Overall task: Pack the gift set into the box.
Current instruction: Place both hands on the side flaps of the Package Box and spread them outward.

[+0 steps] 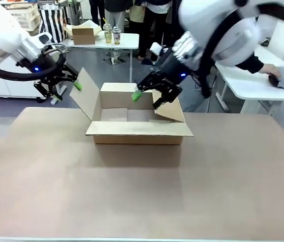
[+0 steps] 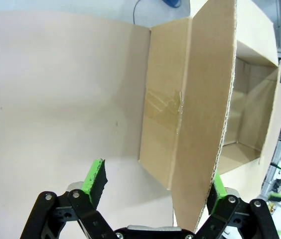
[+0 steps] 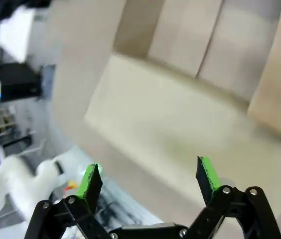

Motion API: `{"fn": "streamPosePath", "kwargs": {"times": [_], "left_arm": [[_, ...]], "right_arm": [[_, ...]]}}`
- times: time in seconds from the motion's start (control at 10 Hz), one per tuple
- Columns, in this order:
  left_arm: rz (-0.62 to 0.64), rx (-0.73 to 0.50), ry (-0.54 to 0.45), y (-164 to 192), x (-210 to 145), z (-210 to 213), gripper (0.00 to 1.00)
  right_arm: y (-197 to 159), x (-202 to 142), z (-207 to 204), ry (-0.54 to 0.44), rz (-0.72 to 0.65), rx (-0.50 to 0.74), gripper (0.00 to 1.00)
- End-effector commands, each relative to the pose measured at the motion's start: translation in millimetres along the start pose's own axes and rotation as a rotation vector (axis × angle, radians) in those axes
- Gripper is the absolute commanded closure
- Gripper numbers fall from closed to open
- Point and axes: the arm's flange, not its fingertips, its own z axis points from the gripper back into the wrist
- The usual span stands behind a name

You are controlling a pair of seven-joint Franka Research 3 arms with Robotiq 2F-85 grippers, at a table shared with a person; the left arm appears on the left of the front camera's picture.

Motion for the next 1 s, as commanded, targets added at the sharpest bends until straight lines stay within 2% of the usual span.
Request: {"fn": "streamPosePath", "kwargs": {"times": [0.0,0.2,0.4,0.6,0.7,0.9], "left_arm": [[0.003,0.001,-0.010,-1,1,1,0.00],[0.003,0.001,-0.010,-1,1,1,0.00],[0.003,0.001,-0.010,-1,1,1,0.00],[0.003,0.001,-0.010,-1,1,1,0.00],[0.003,0.001,-0.010,-1,1,1,0.00],[0.003,0.001,-0.010,-1,1,1,0.00]], "right_arm": [[14,61,-20,0.026,-0.086,-0.308,0.00],[14,76,-45,0.022,-0.068,-0.477,0.00],[5,90,-53,-0.013,-0.074,-0.556,0.00],[3,95,-42,-0.111,-0.059,-0.650,0.00],[-5,101,-54,-0.148,-0.057,-0.666,0.00],[-26,112,-89,-0.181,0.032,-0.806,0.00]]}}
